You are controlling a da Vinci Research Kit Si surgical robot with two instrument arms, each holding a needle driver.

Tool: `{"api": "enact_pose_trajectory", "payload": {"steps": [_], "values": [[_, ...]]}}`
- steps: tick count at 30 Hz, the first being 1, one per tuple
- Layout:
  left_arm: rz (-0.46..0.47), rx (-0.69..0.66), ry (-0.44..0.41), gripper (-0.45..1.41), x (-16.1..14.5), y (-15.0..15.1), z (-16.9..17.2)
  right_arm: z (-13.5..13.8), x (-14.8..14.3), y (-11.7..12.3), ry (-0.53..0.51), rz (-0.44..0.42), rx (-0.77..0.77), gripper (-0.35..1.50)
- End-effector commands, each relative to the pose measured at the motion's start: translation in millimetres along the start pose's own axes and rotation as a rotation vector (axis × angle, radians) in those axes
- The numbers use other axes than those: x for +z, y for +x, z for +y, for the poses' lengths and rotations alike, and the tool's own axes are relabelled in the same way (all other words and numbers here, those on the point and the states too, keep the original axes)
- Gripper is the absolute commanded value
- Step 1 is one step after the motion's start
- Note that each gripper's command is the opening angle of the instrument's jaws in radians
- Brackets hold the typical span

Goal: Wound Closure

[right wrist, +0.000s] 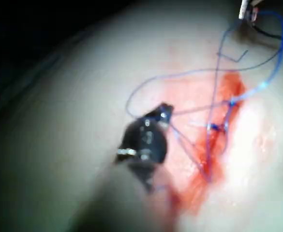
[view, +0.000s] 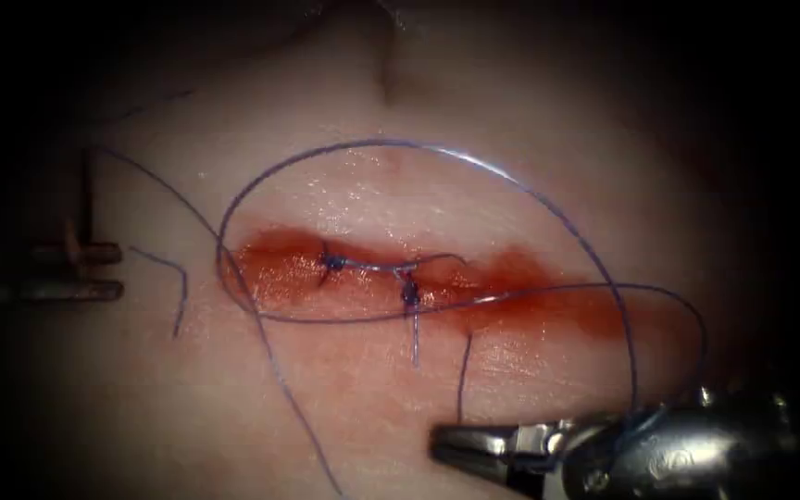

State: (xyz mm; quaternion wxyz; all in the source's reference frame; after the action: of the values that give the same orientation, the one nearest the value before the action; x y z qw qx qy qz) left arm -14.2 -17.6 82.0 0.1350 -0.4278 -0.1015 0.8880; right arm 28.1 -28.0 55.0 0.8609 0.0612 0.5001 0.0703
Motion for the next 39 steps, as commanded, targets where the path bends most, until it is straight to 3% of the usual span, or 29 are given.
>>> {"api": "enact_pose_trajectory", "payload": {"steps": [1, 16, 18, 19, 21, 24, 31, 35, 39], "values": [[0.000, -0.002, -0.003, -0.45, 0.8, -0.3, 0.6, -1.4, 0.7, 0.1, 0.016, 0.003, -0.003, -0.35], [0.002, -0.003, -0.007, -0.45, 0.7, -0.2, 0.7, -2.1, 0.5, 0.7, 0.044, -0.024, -0.011, -0.35], [0.002, -0.003, -0.007, -0.45, 0.7, -0.2, 0.7, -2.0, 0.2, 0.7, 0.046, -0.020, -0.012, 0.71], [0.003, -0.003, -0.010, -0.45, 0.6, -0.2, 0.8, -1.9, -0.2, 0.6, 0.044, -0.014, -0.012, 1.06], [0.004, -0.003, -0.012, -0.45, 0.6, -0.1, 0.9, -1.6, -1.9, 0.4, 0.045, -0.012, -0.036, 1.26], [0.005, -0.003, -0.015, -0.45, 0.7, -0.1, 1.0, -1.0, -5.5, -0.1, 0.042, -0.013, -0.100, 1.30], [0.008, 0.000, -0.020, -0.45, 1.0, -0.3, 1.3, 1.3, -14.6, -3.2, 0.012, -0.176, -0.195, 1.31], [0.010, 0.003, -0.023, -0.45, 1.2, -0.6, 1.8, 2.0, -17.4, -6.0, 0.033, -0.261, -0.207, 1.33], [0.016, 0.012, -0.032, -0.45, 1.6, -1.2, 3.1, 2.8, -18.8, -8.0, 0.023, -0.306, -0.207, 1.23]]}}
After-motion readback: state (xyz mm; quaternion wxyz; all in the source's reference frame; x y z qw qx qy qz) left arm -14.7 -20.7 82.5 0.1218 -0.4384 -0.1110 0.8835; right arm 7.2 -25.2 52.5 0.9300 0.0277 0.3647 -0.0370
